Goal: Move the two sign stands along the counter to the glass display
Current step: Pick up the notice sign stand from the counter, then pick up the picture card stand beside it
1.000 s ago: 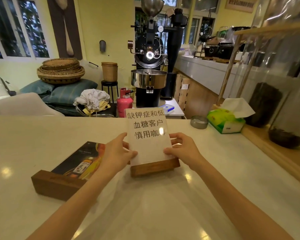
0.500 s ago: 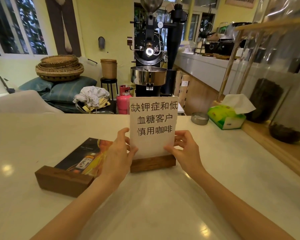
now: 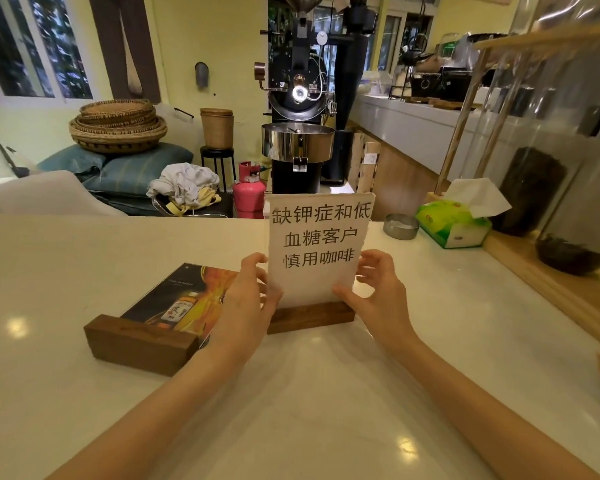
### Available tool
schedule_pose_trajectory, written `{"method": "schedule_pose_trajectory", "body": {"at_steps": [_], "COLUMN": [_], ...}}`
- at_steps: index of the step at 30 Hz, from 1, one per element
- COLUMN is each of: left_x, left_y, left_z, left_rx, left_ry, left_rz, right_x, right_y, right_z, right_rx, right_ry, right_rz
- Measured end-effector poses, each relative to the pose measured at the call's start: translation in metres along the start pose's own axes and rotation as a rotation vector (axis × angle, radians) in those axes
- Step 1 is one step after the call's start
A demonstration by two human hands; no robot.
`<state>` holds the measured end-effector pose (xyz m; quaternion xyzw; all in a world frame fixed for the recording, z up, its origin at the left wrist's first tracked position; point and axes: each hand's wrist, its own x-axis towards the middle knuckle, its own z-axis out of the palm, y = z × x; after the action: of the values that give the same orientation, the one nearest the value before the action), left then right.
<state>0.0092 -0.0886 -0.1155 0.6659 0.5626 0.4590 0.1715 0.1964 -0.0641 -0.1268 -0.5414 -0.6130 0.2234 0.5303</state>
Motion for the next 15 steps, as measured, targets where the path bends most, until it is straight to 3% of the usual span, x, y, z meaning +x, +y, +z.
{"method": "schedule_pose_trajectory", "body": {"at_steps": [3,5,9,15], "left_x": [0.008,0.017,0.033,0.052], "left_y": [0.001,0.002,-0.010,-0.057], "left_z": [-0.020,-0.043,-0.094,-0.143], "left_rx": [0.070,0.087,0.063,0.105], "left_ry": [-0.135,-0.287,-0.481,-0.491], "left_rz": [0.014,-0.062,-0.170,-0.394], "right_x": [-0.012,-0.020,-0.029,-0.033], "right_y": [-0.011,-0.024,-0.048,-0.080], "right_z": [0.006,0.012,0.037,0.088], "right_rx": [-0.030,0.013,0.068,0.231], "right_ry": [0.165,0.124,-0.202,-0.603], "right_rz": [-0.079,-0.098,0.064,0.517]}}
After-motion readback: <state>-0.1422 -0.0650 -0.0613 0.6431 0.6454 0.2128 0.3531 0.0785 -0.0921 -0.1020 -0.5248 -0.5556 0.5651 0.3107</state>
